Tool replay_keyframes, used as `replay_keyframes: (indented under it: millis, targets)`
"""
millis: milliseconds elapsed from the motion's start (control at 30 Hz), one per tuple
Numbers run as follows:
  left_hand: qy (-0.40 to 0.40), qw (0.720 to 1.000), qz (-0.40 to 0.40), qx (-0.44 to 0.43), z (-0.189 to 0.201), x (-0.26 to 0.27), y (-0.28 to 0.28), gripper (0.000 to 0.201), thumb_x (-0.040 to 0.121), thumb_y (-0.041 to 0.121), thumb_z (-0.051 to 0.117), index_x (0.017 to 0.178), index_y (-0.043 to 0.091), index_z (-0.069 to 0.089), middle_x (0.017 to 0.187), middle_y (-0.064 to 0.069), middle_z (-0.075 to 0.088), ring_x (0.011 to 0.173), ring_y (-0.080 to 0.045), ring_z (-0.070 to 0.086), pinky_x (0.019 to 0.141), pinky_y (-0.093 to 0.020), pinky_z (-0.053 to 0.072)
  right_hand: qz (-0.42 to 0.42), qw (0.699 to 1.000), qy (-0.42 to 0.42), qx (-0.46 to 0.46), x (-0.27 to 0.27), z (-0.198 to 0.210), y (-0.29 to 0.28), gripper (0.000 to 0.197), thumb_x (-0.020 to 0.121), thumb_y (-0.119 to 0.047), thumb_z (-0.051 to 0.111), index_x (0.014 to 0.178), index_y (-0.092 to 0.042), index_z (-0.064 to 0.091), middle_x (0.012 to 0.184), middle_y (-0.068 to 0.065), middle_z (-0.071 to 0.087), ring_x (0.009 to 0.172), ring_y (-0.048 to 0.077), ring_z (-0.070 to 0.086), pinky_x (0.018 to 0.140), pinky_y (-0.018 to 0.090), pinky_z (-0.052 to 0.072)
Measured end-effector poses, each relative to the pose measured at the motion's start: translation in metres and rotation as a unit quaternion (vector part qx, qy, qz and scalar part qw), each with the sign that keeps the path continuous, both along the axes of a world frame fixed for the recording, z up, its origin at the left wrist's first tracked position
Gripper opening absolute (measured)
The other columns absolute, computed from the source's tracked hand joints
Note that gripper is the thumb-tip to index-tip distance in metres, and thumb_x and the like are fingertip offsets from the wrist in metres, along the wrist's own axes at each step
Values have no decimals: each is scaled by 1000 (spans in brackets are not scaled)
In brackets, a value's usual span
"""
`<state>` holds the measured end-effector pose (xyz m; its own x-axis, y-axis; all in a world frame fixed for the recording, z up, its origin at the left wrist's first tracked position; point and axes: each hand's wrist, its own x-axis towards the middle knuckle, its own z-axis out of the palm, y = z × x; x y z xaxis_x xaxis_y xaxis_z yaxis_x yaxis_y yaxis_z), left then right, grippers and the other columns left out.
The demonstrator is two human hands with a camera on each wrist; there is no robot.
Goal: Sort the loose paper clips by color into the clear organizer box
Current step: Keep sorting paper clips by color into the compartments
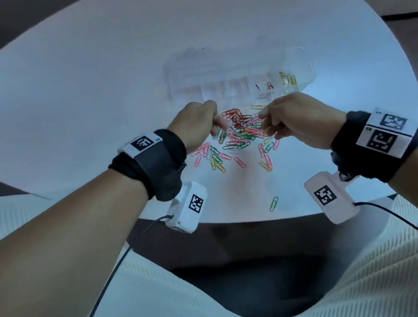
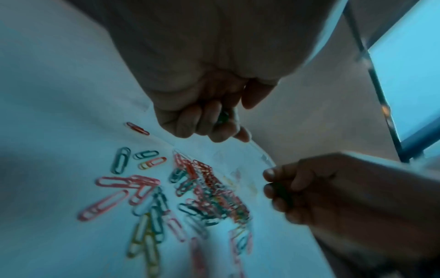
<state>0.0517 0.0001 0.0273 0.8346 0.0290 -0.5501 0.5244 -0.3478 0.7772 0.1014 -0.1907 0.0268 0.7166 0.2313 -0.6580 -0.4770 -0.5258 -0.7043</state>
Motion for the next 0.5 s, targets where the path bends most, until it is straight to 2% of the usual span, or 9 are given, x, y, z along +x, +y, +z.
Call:
replay_keyframes:
  millis: [100,167,233,333,400,500]
  targets:
    - [27,982,119,-144,9,4,3,39,90,12,31,88,-2,67,71,-11,61,54,-15,39,53,-26,29,-96,984,67,134,11,13,14,34,83,12,26,92,2,57,81,15,56,72,25,55,72,31,53]
    - [19,973,148,-174,15,8,7,37,90,6,30,96,-3,65,76,-11,61,58,-14,42,55,-24,32,-120,974,76,176,20,19,23,38,81,15,23,97,6,57,86,18,57,77,28,58,80,33,56]
    - [-4,973,149,-176,19,12,11,36,89,-3,29,101,-3,64,80,-10,59,62,-13,45,58,-22,38,-125,969,72,201,29,22,31,41,83,16,23,101,7,58,90,19,59,80,28,61,85,34,57]
    - [-37,982,132,-133,18,22,20,39,90,-13,29,103,1,63,83,-9,60,66,-13,50,62,-18,46,-111,969,54,215,39,22,42,31,94,14,30,107,8,57,92,19,61,82,26,64,79,28,59]
    - [-64,986,127,-89,17,29,24,35,94,-12,34,104,4,63,84,-7,63,69,-13,56,69,-18,51,-87,975,23,203,42,20,51,24,97,11,36,108,8,58,94,20,62,85,27,65,78,26,59]
    - [-97,985,138,-43,16,42,22,28,95,-9,41,108,2,63,86,-9,66,73,-16,63,72,-17,57,-59,987,-63,136,46,15,66,20,94,11,47,100,3,64,96,21,66,86,28,68,78,25,59]
